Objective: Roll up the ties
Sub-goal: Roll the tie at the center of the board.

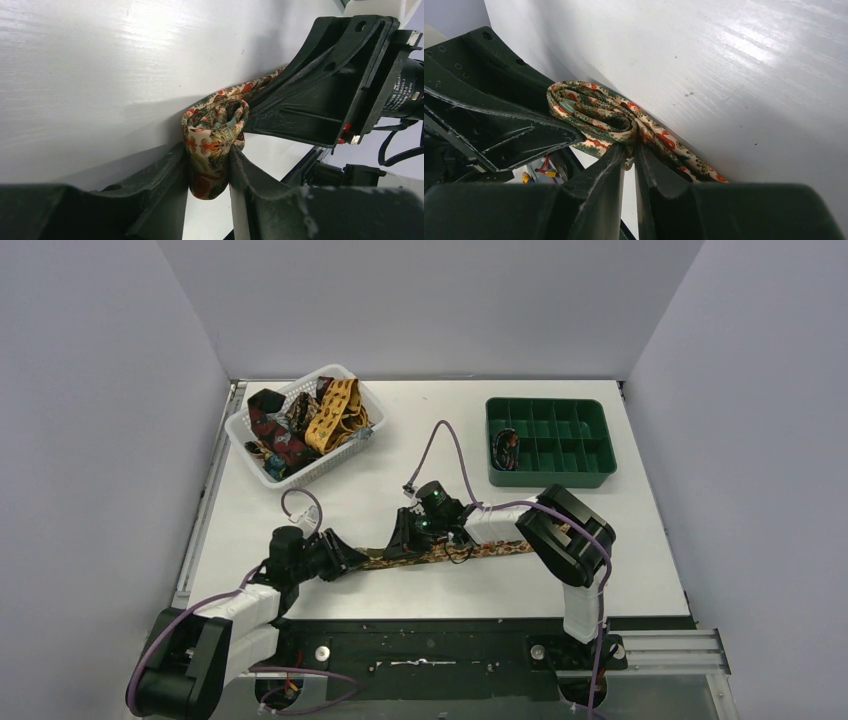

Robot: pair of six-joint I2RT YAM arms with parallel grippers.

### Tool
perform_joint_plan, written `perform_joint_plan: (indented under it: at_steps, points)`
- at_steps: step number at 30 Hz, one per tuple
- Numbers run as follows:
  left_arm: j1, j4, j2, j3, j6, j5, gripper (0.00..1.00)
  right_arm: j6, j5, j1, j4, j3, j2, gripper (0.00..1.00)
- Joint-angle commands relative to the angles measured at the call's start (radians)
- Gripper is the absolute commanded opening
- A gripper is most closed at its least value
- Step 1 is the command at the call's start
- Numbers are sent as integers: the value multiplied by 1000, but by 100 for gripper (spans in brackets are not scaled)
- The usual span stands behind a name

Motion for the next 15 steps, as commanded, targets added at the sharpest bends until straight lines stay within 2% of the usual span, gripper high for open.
perform_joint_plan:
  at_steps: [1,9,13,15]
  points:
    - [1,-17,8,38,17,-7,29,-8,24,-9,-29,21,31,16]
    - [-5,-167,-63,100,23,-83,15,-55,12,-22,-13,32,-59,22]
    - [-8,-333,-106,155,69,-160,11,-74,51,-27,1,14,-166,23]
    - [-11,-419,-122,187,93,-200,11,-119,119,-30,-49,28,-218,24]
